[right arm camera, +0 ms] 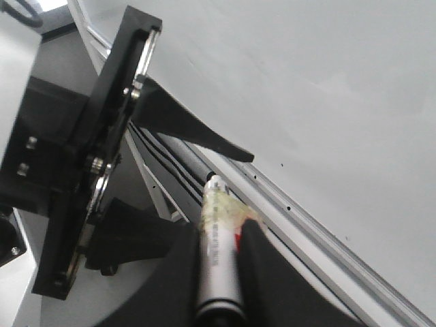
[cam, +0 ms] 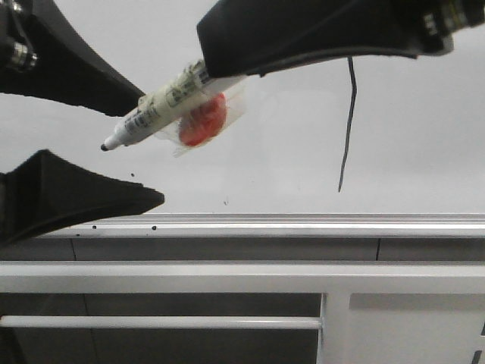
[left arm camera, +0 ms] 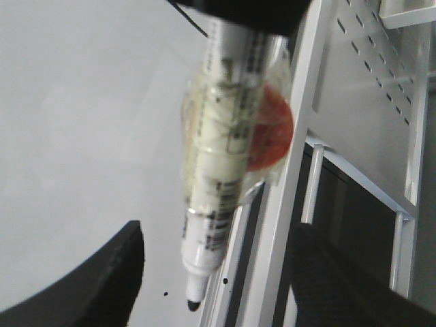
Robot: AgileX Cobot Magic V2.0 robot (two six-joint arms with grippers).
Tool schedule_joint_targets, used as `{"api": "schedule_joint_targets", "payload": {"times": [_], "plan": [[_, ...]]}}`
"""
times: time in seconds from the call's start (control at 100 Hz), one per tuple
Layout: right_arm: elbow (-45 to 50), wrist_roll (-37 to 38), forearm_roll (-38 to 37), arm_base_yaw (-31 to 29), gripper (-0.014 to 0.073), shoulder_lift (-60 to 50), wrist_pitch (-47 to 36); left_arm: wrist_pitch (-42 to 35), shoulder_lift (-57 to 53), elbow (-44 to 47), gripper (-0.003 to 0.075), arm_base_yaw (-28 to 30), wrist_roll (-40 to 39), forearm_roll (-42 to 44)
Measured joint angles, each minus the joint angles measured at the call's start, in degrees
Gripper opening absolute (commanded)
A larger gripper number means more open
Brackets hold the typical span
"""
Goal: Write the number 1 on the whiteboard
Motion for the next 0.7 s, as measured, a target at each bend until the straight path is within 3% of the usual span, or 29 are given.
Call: {"api": "schedule_joint_targets", "payload": {"times": [0.11, 0.45, 0.7], "plan": [[0.00, 0.00, 0.00, 0.00, -0.0043, 0.00, -0.09, 0.12, 0.00, -0.50, 0.0385, 0.00, 0.00, 0.00], [0.00, 0.00, 0.00, 0.00, -0.0043, 0.00, -0.05, 0.12, 0.00, -0.88, 0.0145, 0.00, 0.00, 0.00], [0.00, 0.00, 0.32, 0.00, -0.0043, 0.00, 1.67, 0.12, 0.00, -0.88, 0.0122, 0.00, 0.00, 0.00]]}}
